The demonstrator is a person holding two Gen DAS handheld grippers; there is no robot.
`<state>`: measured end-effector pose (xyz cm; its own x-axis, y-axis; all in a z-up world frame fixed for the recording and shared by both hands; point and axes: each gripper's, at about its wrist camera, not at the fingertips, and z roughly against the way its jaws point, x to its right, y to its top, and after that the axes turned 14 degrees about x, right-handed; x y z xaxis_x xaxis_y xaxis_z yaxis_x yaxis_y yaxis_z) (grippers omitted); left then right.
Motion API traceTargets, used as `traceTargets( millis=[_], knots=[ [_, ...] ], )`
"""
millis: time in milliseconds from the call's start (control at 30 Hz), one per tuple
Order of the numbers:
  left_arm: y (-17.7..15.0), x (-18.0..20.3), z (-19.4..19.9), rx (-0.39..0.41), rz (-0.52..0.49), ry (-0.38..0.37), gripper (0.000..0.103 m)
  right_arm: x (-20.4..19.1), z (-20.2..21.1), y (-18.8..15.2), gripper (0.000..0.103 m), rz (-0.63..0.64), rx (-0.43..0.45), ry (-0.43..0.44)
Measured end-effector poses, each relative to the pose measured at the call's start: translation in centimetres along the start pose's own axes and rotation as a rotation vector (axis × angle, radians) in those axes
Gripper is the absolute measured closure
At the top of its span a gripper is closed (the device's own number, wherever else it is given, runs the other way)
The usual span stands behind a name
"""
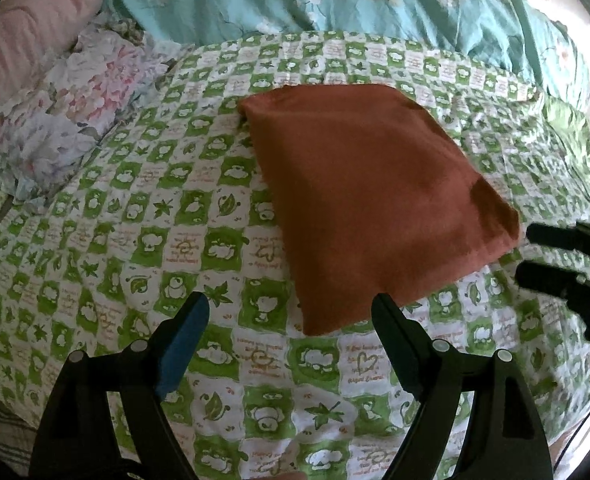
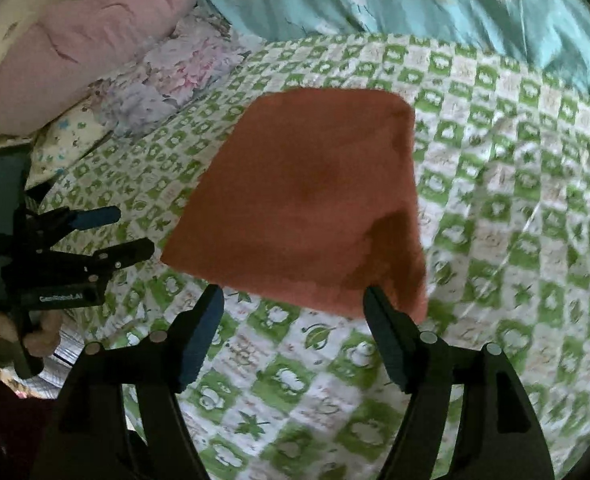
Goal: Fold small clothes
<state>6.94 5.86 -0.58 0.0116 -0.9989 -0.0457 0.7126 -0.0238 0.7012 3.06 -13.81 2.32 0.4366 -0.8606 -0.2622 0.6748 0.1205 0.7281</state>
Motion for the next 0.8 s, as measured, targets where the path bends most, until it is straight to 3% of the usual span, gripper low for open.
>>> traceTargets(
  millis=[800],
  knots=[
    [1.3,0.6,-2.1,-0.008,0.021,0.037,0.019,1.1,-1.7,0.4,0.025,-0.048,0.004,-0.021]
  ],
)
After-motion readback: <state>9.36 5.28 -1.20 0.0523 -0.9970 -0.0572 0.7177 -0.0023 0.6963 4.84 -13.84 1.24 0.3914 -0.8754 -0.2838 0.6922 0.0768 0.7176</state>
